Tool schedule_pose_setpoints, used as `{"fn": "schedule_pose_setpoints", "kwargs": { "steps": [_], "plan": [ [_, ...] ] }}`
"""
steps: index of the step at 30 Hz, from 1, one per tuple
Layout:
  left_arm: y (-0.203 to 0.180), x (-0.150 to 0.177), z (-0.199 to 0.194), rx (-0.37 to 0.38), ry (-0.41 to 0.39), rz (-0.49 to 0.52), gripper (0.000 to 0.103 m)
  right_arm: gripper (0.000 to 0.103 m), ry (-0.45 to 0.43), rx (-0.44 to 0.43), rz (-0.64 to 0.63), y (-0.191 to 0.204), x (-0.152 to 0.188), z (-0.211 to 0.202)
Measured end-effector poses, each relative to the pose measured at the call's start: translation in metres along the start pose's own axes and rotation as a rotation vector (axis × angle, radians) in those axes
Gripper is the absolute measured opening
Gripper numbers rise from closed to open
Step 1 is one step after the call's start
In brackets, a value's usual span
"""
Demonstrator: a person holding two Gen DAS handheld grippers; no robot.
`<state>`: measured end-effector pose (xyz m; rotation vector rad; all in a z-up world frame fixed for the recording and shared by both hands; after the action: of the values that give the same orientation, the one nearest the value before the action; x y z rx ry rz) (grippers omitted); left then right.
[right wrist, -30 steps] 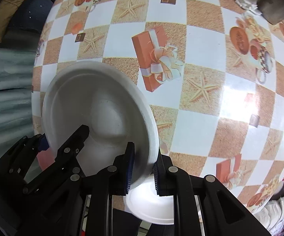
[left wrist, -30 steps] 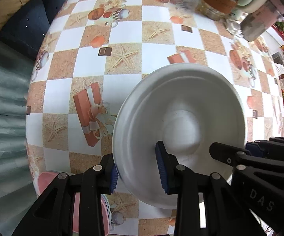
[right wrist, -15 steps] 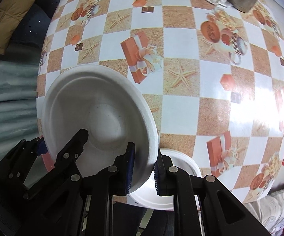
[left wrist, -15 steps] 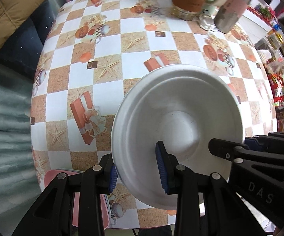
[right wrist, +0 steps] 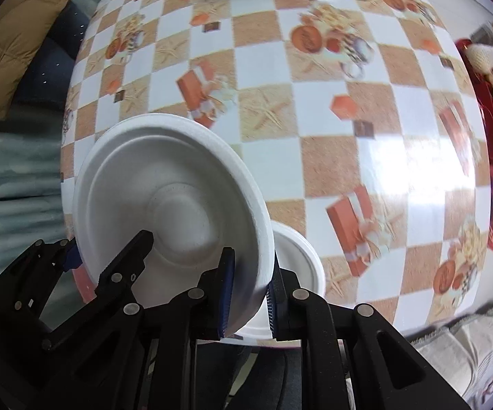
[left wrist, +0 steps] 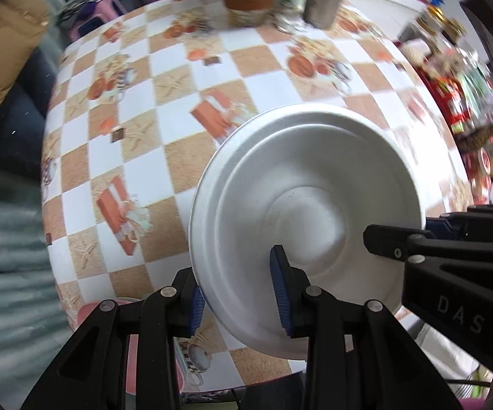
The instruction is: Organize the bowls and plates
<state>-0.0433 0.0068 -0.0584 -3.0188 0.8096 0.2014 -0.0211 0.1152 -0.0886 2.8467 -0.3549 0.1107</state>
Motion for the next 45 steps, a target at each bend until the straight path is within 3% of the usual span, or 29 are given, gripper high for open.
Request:
{"fn": "schedule_pose_setpoints", "kwargs": {
  "steps": [6,15,18,20,21,22,23,25,30,31,32,38,45],
  "plan": [
    [-0.026,0.016,0.012,0.023,0.054,0.084,0.037,0.019,0.041,-0.006,0.06,-0.02,0.031,0.015],
    [-0.041,0.029,0.033,0.034,0.125,0.121,0.037,0.02,0.074,0.004,0.085,-0.034,0.05,0.034],
    [-0.041,0.031,0.039,0.024,0.148,0.12,0.044,0.02,0.082,-0.005,0.081,-0.037,0.053,0.039],
    [-0.036,0.029,0.036,0.004,0.13,0.115,0.063,0.02,0.085,0.004,0.075,-0.038,0.053,0.039],
    [-0.034,0.028,0.033,0.001,0.116,0.115,0.067,0.02,0.087,0.009,0.073,-0.04,0.054,0.038],
    [-0.031,0.026,0.029,0.002,0.099,0.118,0.072,0.023,0.087,0.01,0.074,-0.042,0.054,0.037],
    [-0.029,0.026,0.025,0.003,0.085,0.124,0.075,0.047,0.085,0.006,0.078,-0.044,0.054,0.036],
    [-0.021,0.026,0.017,-0.029,0.066,0.122,0.08,0.081,0.068,0.026,0.083,-0.051,0.055,0.029],
    [-0.002,0.03,-0.006,-0.02,0.028,0.068,0.084,0.083,0.035,0.004,0.102,-0.062,0.054,0.014],
    [0.001,0.03,-0.009,-0.024,0.024,0.058,0.088,0.087,0.032,0.0,0.112,-0.064,0.054,0.013],
    [0.002,0.029,-0.01,-0.033,0.021,0.048,0.091,0.103,0.028,-0.002,0.122,-0.065,0.054,0.013],
    [0.009,0.031,-0.011,-0.066,0.017,0.018,0.091,0.103,-0.054,0.056,0.105,-0.064,0.054,0.004],
    [0.009,0.035,-0.01,-0.056,0.026,0.012,0.091,0.103,-0.036,0.079,0.087,-0.059,0.058,0.01]
  ]
}}
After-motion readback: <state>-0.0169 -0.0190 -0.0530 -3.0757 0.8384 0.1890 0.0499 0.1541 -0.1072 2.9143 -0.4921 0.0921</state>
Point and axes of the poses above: each gripper's, at about its wrist camera, not at the fingertips, and z roughly the way its jaws point, y to its left, x to its underside, the point moved 5 cm from there along z, roughly the way its jaws point, and after that the axes turned 6 degrees about -z, right-handed, at the moved point
